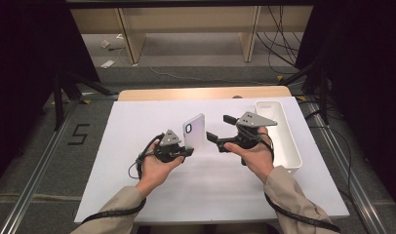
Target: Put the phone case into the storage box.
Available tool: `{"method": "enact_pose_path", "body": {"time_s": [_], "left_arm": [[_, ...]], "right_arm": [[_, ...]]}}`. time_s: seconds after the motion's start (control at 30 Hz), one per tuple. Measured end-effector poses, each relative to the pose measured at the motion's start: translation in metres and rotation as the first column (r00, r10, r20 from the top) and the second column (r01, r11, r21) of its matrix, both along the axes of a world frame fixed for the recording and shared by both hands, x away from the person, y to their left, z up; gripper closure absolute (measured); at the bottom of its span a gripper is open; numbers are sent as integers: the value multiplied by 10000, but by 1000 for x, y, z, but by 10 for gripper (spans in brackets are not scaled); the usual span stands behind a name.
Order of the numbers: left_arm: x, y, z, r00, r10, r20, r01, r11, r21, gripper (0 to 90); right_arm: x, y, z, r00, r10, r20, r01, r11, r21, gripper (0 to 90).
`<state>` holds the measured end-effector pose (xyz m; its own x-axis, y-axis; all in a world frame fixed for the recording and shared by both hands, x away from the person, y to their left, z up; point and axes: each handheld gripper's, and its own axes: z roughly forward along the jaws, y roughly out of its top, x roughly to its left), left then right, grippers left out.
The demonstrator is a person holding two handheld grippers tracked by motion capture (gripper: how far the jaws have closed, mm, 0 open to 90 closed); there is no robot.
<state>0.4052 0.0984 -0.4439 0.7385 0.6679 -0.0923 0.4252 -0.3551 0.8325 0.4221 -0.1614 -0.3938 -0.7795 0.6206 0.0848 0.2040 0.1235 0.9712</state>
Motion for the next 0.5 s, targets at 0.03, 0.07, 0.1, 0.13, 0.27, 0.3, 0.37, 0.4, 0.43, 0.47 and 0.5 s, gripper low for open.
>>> {"method": "enact_pose_path", "body": {"time_s": [0.03,0.07,0.1,0.13,0.27,0.3,0.37,0.4,0.43,0.47,0.5], "left_arm": [[0,-1,0,10000,8,-35,-8,10000,10,805],[0,-1,0,10000,22,-53,-22,10000,22,805],[0,-2,0,10000,11,-70,-10,10000,38,805],[0,-2,0,10000,9,-87,-9,10000,52,805],[0,-4,0,9998,5,-198,-6,10000,-14,805],[1,-5,0,9997,0,-225,0,10000,-12,805],[1,-6,1,9997,10,-232,-12,10000,-51,805],[1,-6,1,9997,2,-253,-4,10000,-82,805],[1,-7,1,9997,-2,-264,0,10000,-89,805],[1,-7,1,9996,-21,-284,20,10000,-55,805],[1,-8,1,9995,-17,-308,14,10000,-98,805]], "right_arm": [[0,0,0,10000,-13,1,13,10000,20,91],[-1,1,0,10000,-43,3,43,10000,53,88],[-1,1,0,10000,-71,1,71,10000,43,85],[-1,2,0,10000,-86,15,86,9999,63,83],[-2,5,0,9999,-117,32,117,9999,125,80],[-3,5,0,9999,-120,19,120,9998,149,80],[-4,7,0,9999,-156,44,155,9997,175,77],[-4,7,1,9999,-153,60,151,9997,191,77],[-4,8,1,9999,-154,54,153,9997,177,76],[-5,9,1,9999,-157,61,156,9997,180,75],[-5,9,1,9999,-158,57,157,9997,182,74]]}}
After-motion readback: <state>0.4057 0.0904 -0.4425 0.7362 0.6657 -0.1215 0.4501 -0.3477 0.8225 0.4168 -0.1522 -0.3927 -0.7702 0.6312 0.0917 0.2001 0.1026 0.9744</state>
